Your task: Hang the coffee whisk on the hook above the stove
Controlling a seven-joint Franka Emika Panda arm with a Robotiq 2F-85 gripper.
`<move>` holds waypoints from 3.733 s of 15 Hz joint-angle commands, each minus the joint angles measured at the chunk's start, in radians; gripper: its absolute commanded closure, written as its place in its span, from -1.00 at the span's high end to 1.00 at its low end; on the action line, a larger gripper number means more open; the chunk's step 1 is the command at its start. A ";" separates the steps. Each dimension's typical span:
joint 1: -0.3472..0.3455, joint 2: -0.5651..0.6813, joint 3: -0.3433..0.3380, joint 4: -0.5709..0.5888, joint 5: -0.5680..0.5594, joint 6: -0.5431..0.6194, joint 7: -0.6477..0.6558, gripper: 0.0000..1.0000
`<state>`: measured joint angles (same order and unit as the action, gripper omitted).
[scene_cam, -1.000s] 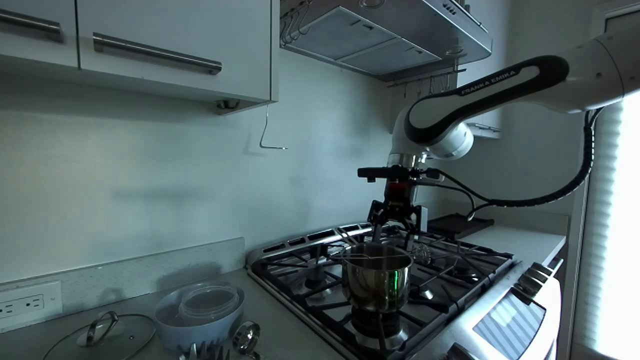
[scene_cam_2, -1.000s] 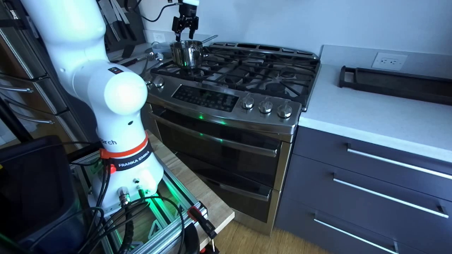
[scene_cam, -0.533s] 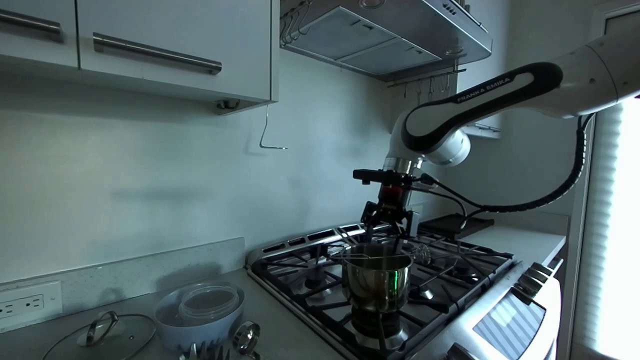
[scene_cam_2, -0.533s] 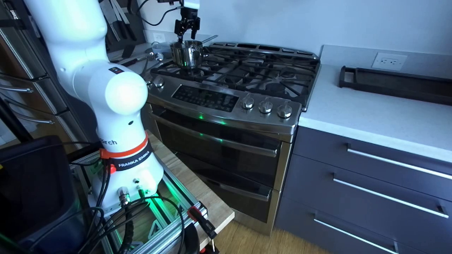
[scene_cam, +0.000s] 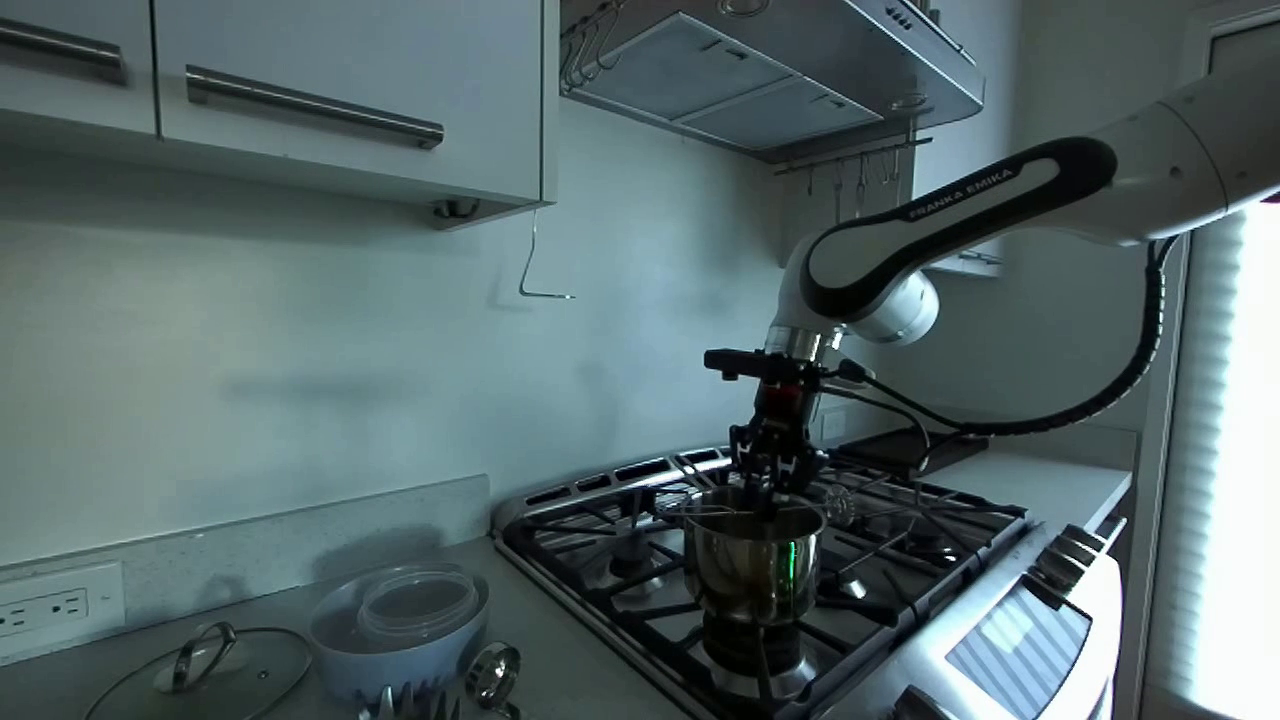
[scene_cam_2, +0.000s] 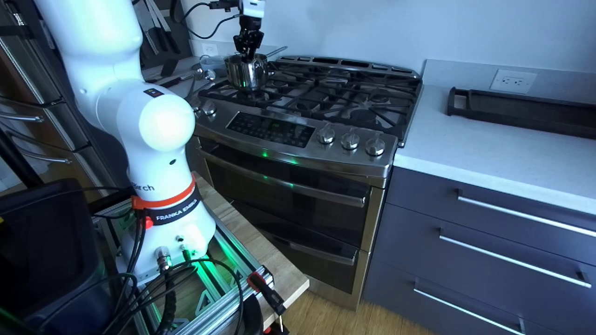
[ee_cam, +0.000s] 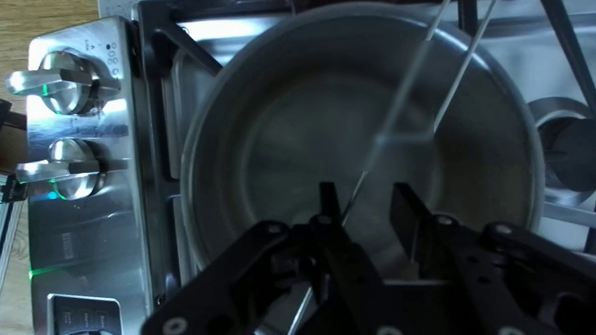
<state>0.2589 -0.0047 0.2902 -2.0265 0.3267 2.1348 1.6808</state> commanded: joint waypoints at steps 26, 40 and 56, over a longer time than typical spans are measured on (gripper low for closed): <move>-0.040 -0.187 -0.112 0.025 0.352 -0.033 -0.237 -0.98; -0.068 -0.174 -0.116 0.090 0.791 -0.029 -0.561 -0.93; -0.069 -0.152 -0.119 0.222 1.123 0.073 -0.634 -0.98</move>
<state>0.1959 -0.1751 0.1606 -1.8368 1.3878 2.2017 1.0750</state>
